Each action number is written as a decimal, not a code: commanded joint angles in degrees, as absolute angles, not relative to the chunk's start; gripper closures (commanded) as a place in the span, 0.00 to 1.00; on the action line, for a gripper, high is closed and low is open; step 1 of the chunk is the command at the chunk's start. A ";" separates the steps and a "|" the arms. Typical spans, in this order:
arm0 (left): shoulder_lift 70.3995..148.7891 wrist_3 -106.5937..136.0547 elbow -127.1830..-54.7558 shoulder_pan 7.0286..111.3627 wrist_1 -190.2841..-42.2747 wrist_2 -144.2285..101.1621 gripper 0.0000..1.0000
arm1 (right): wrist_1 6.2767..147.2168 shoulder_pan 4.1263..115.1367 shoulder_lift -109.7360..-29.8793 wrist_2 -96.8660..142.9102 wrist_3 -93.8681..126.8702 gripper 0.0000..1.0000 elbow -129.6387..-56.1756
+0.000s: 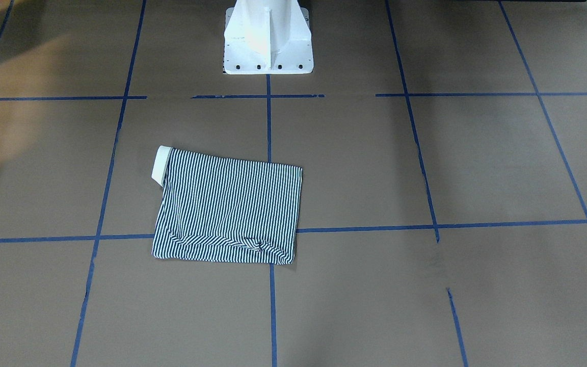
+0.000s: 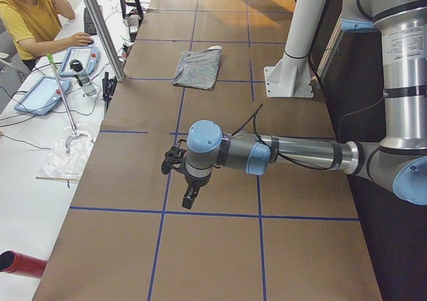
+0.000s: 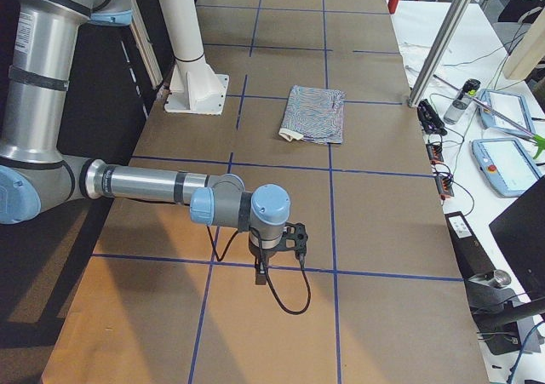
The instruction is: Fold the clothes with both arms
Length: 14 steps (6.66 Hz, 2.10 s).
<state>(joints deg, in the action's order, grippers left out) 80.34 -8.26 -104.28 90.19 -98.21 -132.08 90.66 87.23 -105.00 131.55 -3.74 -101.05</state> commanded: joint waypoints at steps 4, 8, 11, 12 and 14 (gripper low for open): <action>80.59 -2.24 -104.94 90.09 -92.02 -134.91 0.00 | 90.44 87.28 -104.77 131.85 7.03 0.00 -104.06; 80.68 -2.46 -105.12 90.00 -92.90 -134.74 0.00 | 90.53 87.19 -104.68 131.31 7.03 0.00 -103.71; 80.60 -2.46 -105.03 90.00 -93.87 -134.74 0.00 | 90.44 87.19 -104.59 131.40 7.03 0.00 -103.62; 80.68 -2.46 -105.03 90.00 -93.87 -134.74 0.00 | 90.44 87.19 -104.68 131.40 7.03 0.00 -103.62; 80.51 -2.46 -104.94 90.00 -93.78 -134.74 0.00 | 90.44 87.19 -104.68 131.40 7.03 0.00 -103.62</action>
<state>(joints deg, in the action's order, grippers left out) 80.59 -2.46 -104.97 90.00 -93.84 -134.73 90.44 87.15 -104.64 131.40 7.03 -103.62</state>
